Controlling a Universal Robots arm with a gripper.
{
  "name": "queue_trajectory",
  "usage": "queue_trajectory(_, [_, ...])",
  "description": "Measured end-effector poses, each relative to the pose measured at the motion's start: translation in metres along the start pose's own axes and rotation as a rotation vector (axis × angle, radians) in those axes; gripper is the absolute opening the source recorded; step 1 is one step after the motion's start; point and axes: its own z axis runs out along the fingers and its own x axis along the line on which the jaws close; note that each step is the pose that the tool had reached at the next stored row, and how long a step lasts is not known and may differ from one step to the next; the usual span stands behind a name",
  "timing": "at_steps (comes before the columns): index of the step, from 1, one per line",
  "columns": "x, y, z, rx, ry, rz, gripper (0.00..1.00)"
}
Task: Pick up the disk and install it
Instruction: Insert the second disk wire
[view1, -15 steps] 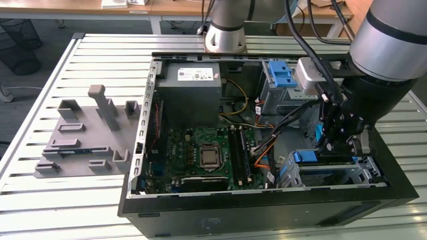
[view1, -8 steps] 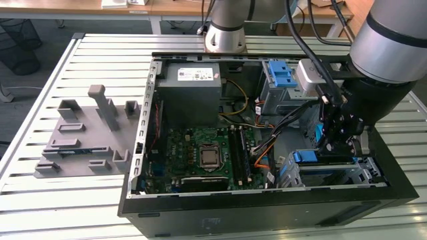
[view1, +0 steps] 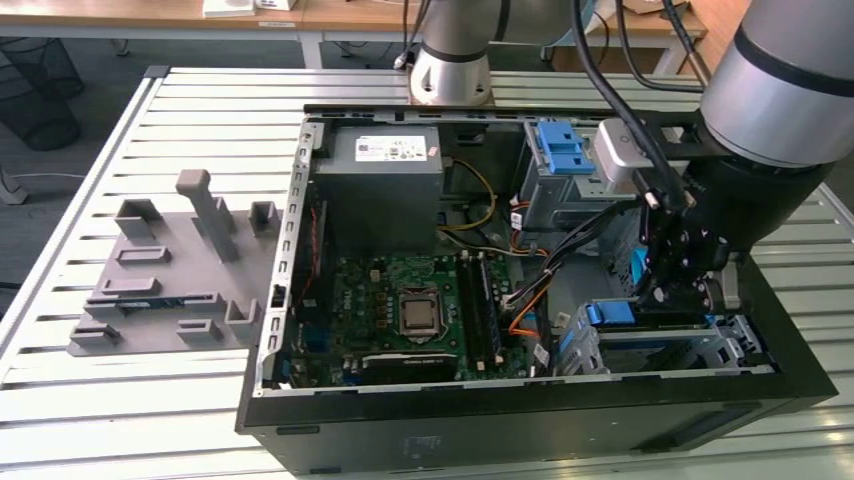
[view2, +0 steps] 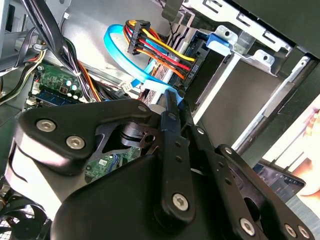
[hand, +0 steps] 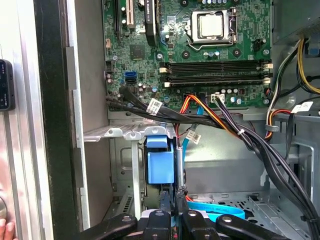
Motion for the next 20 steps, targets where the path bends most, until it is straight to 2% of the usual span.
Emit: queue_trajectory(20, [-0.0002, -0.0024, 0.0024, 0.0000, 0.0002, 0.000, 0.16])
